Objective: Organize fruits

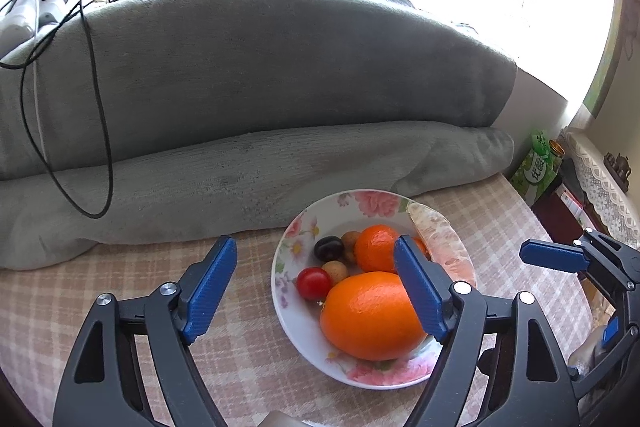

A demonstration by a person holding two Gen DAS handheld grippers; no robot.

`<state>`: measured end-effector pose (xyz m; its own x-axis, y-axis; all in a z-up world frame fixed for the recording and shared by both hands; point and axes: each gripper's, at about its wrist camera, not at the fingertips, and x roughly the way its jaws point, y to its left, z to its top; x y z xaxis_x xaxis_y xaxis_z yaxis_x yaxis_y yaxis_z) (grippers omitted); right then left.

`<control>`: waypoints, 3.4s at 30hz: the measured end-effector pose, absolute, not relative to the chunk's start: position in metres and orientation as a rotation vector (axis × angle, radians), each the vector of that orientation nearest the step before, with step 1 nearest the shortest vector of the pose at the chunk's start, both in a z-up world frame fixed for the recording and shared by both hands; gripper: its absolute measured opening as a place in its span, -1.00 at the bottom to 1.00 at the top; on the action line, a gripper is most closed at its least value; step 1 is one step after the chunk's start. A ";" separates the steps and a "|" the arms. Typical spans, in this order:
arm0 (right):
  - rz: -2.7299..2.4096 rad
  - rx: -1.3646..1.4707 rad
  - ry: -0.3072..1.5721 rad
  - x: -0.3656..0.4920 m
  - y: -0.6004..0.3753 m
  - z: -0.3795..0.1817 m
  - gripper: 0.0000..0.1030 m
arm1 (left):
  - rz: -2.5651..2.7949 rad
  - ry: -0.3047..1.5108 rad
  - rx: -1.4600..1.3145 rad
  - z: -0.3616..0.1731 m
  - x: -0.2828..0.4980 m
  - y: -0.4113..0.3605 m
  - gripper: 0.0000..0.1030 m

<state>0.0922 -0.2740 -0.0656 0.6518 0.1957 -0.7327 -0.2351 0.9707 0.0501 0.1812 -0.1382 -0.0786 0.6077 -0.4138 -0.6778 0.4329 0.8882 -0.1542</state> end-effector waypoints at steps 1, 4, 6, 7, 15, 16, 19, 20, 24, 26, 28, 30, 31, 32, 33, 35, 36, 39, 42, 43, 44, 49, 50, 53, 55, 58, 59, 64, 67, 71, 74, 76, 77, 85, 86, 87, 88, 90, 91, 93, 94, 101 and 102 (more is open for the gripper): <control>0.245 -0.054 0.824 0.091 -0.273 -0.064 0.79 | -0.487 0.778 0.019 -0.078 0.181 -0.136 0.58; 0.235 -0.066 0.810 0.086 -0.271 -0.058 0.79 | -0.480 0.783 0.014 -0.077 0.179 -0.132 0.59; 0.229 -0.069 0.798 0.083 -0.270 -0.053 0.80 | -0.470 0.779 0.020 -0.075 0.176 -0.130 0.59; 0.225 -0.071 0.792 0.081 -0.270 -0.051 0.82 | -0.468 0.778 0.019 -0.074 0.175 -0.129 0.59; 0.204 -0.089 0.740 0.064 -0.267 -0.030 0.97 | -0.449 0.748 -0.002 -0.061 0.159 -0.116 0.59; 0.201 -0.092 0.734 0.061 -0.266 -0.028 0.97 | -0.448 0.745 -0.002 -0.059 0.156 -0.115 0.59; 0.183 -0.101 0.714 0.053 -0.265 -0.021 0.97 | -0.441 0.733 0.003 -0.055 0.147 -0.113 0.59; 0.176 -0.104 0.708 0.050 -0.264 -0.019 0.97 | -0.439 0.728 0.006 -0.054 0.144 -0.113 0.59; 0.140 -0.109 0.675 0.037 -0.265 -0.011 0.99 | -0.427 0.710 0.012 -0.049 0.129 -0.110 0.59; 0.124 -0.103 0.660 0.031 -0.266 -0.009 1.00 | -0.425 0.702 0.010 -0.046 0.122 -0.108 0.59; 0.102 -0.094 0.642 0.025 -0.269 -0.006 1.00 | -0.418 0.689 0.011 -0.043 0.113 -0.105 0.59; 0.075 -0.089 0.622 0.019 -0.272 -0.003 1.00 | -0.409 0.671 0.016 -0.040 0.103 -0.103 0.59; 0.060 -0.088 0.612 0.015 -0.273 -0.001 1.00 | -0.404 0.660 0.019 -0.038 0.097 -0.102 0.59; 0.047 -0.086 0.602 0.012 -0.274 0.001 1.00 | -0.399 0.650 0.022 -0.036 0.092 -0.101 0.59; 0.036 -0.082 0.593 0.009 -0.275 0.002 1.00 | -0.395 0.643 0.023 -0.034 0.086 -0.101 0.59; 0.019 -0.072 0.579 0.003 -0.278 0.004 1.00 | -0.385 0.627 0.025 -0.032 0.075 -0.099 0.59; 0.011 -0.067 0.572 0.000 -0.279 0.005 1.00 | -0.373 0.617 0.030 -0.031 0.070 -0.098 0.59; -0.012 -0.060 0.557 -0.007 -0.281 0.007 1.00 | -0.345 0.597 0.051 -0.029 0.056 -0.098 0.59; -0.028 -0.061 0.549 -0.011 -0.281 0.005 1.00 | -0.323 0.592 0.066 -0.029 0.045 -0.098 0.61; -0.032 -0.064 0.547 -0.012 -0.281 0.004 1.00 | -0.317 0.591 0.066 -0.030 0.042 -0.098 0.67; -0.040 -0.065 0.545 -0.012 -0.281 0.003 1.00 | -0.312 0.590 0.065 -0.030 0.039 -0.097 0.70; -0.054 -0.046 0.545 -0.018 -0.283 -0.002 1.00 | -0.295 0.596 0.055 -0.032 0.030 -0.096 0.71; -0.055 -0.045 0.548 -0.018 -0.283 -0.003 1.00 | -0.290 0.597 0.058 -0.033 0.029 -0.096 0.71; -0.065 -0.051 0.547 -0.019 -0.284 -0.004 1.00 | -0.288 0.598 0.057 -0.033 0.028 -0.096 0.71; -0.068 -0.051 0.546 -0.020 -0.284 -0.004 1.00 | -0.286 0.598 0.062 -0.033 0.027 -0.098 0.72; -0.071 -0.048 0.548 -0.021 -0.285 -0.005 1.00 | -0.279 0.596 0.071 -0.033 0.025 -0.099 0.72; -0.072 -0.048 0.549 -0.022 -0.286 -0.004 1.00 | -0.277 0.596 0.072 -0.033 0.025 -0.099 0.72; -0.071 -0.047 0.550 -0.022 -0.285 -0.004 1.00 | -0.280 0.598 0.069 -0.033 0.023 -0.099 0.72; -0.073 -0.047 0.548 -0.023 -0.285 -0.004 1.00 | -0.282 0.598 0.068 -0.033 0.022 -0.099 0.72; -0.068 -0.047 0.552 -0.023 -0.285 -0.005 1.00 | -0.282 0.598 0.069 -0.033 0.021 -0.099 0.72; -0.067 -0.045 0.552 -0.024 -0.284 -0.006 1.00 | -0.284 0.600 0.066 -0.034 0.021 -0.099 0.72; -0.065 -0.043 0.555 -0.024 -0.284 -0.007 1.00 | -0.285 0.603 0.064 -0.034 0.021 -0.099 0.72; -0.065 -0.044 0.556 -0.025 -0.283 -0.007 1.00 | -0.286 0.604 0.063 -0.034 0.021 -0.099 0.72; -0.068 -0.042 0.555 -0.026 -0.282 -0.008 1.00 | -0.288 0.602 0.059 -0.033 0.020 -0.098 0.72; -0.066 -0.042 0.555 -0.025 -0.283 -0.008 1.00 | -0.288 0.600 0.058 -0.033 0.020 -0.098 0.72; -0.067 -0.042 0.555 -0.025 -0.283 -0.008 1.00 | -0.288 0.599 0.058 -0.033 0.020 -0.097 0.72; -0.067 -0.041 0.555 -0.026 -0.282 -0.008 1.00 | -0.287 0.598 0.058 -0.033 0.020 -0.097 0.72; -0.066 -0.042 0.556 -0.025 -0.283 -0.008 1.00 | -0.286 0.598 0.057 -0.033 0.020 -0.097 0.72; -0.066 -0.041 0.556 -0.025 -0.283 -0.008 1.00 | -0.287 0.598 0.057 -0.033 0.020 -0.097 0.72; -0.068 -0.041 0.555 -0.025 -0.283 -0.008 1.00 | -0.287 0.598 0.058 -0.033 0.020 -0.097 0.73; -0.067 -0.041 0.556 -0.025 -0.283 -0.008 1.00 | -0.289 0.598 0.058 -0.033 0.020 -0.097 0.73; -0.066 -0.039 0.557 -0.025 -0.283 -0.009 1.00 | -0.291 0.593 0.056 -0.033 0.020 -0.097 0.72; -0.066 -0.039 0.557 -0.025 -0.282 -0.009 1.00 | -0.291 0.594 0.054 -0.033 0.020 -0.097 0.72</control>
